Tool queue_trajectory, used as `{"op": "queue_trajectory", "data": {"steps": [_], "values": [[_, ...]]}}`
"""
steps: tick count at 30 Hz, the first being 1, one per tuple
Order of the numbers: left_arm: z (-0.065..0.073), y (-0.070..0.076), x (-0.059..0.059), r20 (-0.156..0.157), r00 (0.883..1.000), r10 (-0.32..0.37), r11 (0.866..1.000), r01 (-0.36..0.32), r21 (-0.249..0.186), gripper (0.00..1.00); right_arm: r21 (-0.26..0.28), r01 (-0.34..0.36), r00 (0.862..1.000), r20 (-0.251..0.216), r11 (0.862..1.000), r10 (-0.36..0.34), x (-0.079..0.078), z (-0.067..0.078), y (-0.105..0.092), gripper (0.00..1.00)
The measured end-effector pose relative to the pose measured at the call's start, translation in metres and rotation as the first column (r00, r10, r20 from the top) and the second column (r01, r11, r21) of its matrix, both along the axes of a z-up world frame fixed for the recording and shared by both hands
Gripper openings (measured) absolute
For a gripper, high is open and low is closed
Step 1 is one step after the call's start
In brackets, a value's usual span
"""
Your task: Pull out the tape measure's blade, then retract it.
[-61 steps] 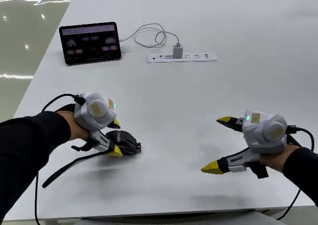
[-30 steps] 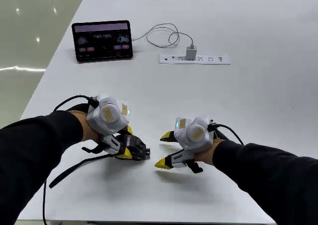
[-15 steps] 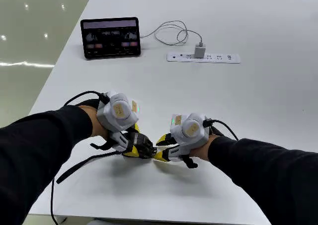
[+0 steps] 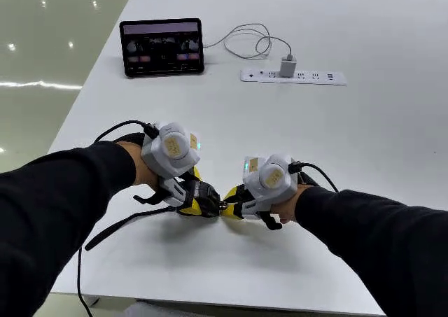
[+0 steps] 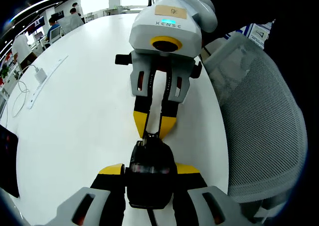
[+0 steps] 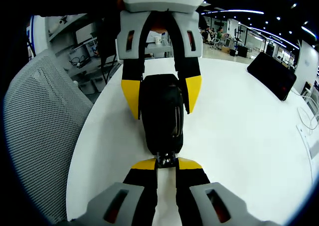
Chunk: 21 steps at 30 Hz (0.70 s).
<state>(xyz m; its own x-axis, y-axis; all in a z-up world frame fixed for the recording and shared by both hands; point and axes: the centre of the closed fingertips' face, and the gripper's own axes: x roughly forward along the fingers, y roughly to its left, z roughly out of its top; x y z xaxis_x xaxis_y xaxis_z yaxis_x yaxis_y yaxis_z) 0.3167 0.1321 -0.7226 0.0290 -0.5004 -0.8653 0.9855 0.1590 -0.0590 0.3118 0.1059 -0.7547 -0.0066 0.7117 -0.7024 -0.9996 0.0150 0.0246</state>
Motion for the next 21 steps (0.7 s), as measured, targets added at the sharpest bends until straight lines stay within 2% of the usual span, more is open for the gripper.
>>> {"op": "queue_trajectory", "data": {"steps": [21], "values": [[0.001,-0.002,-0.004,0.011,1.0,-0.011,1.0,0.011,0.008,0.33,-0.017,0.016,1.0,-0.005,1.0,-0.017,-0.001,-0.001,-0.032,0.07]]}}
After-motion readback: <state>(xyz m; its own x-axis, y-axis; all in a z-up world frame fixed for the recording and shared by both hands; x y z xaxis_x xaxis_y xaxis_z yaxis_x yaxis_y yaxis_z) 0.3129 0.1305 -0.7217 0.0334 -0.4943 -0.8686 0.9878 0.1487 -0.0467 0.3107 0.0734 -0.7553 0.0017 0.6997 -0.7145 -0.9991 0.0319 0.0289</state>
